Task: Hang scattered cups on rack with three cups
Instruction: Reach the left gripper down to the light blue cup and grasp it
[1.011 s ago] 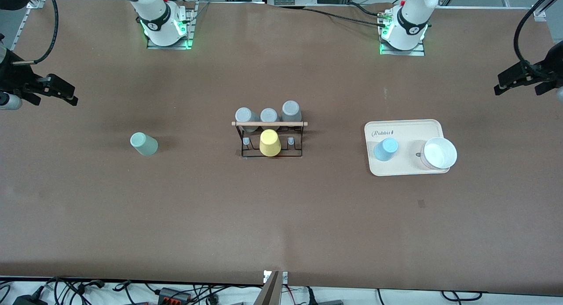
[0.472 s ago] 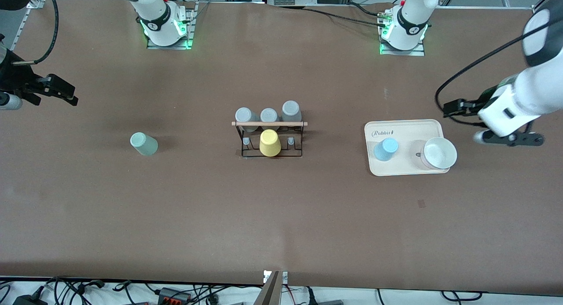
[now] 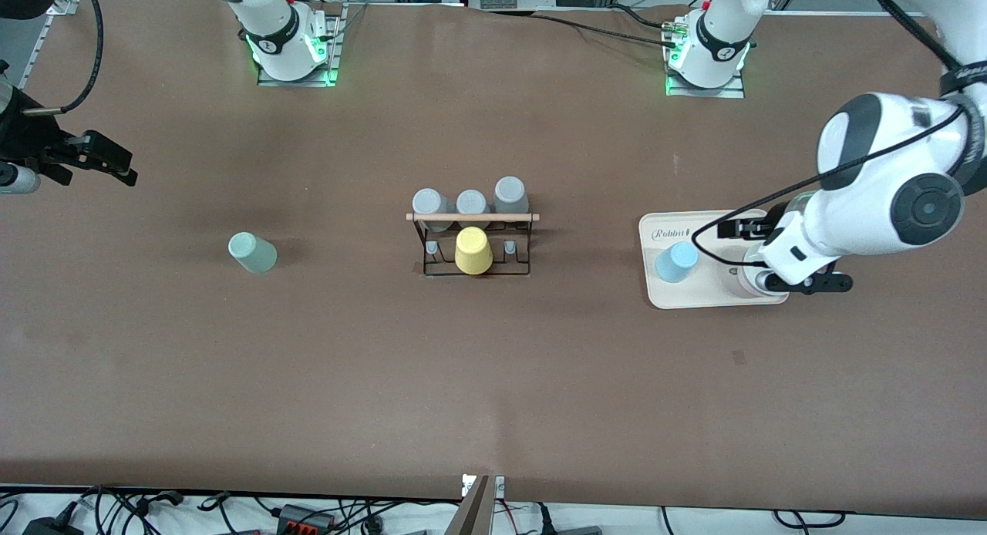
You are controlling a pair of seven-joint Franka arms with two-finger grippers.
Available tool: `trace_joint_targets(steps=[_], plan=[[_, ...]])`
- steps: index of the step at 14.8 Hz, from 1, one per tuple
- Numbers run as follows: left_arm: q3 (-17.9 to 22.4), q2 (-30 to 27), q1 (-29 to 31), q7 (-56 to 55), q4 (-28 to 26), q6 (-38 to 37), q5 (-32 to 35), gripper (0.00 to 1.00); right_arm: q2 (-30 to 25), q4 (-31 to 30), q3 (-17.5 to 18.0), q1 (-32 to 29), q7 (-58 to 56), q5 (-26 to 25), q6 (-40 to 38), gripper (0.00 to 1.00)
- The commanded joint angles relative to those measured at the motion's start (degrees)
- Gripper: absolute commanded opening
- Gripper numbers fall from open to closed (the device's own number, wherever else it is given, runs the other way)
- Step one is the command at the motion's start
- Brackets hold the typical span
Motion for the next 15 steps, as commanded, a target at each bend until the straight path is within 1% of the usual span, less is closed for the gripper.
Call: trace_joint_targets(steps=[1,5,8,11,15], plan=[[-0.09,-1.59,-1.29,-3.7,-7.43,7.82,-1.3,1.0,-0.32,-0.08,0.32,-0.41,-0.89,-0.1,-0.31,1.0],[-1.4,-1.32,-2.09,-7.92,-16.13,20.83,-1.47,1.0,-0.32,-0.08,0.32,-0.41,-0.8,-0.1,-0.31,1.0],[-2.55,-0.62,-2.09,-8.55,-20.09,26.47,-1.47,1.0,-0.32,-0.08,0.32,-0.41,-0.46,-0.01,-0.32,1.0],[-2.99,-0.27,-2.36,-8.46,-25.19,34.46,-1.38,1.0,-0.24,-0.08,0.32,-0.41,-0.28,0.25,-0.31,1.0],[-3.08,1.49,-3.15,-8.37,-26.79,37.73,-1.03,1.0,0.12,0.09,0.41,-0.41,-0.28,0.34,-0.31,1.0]])
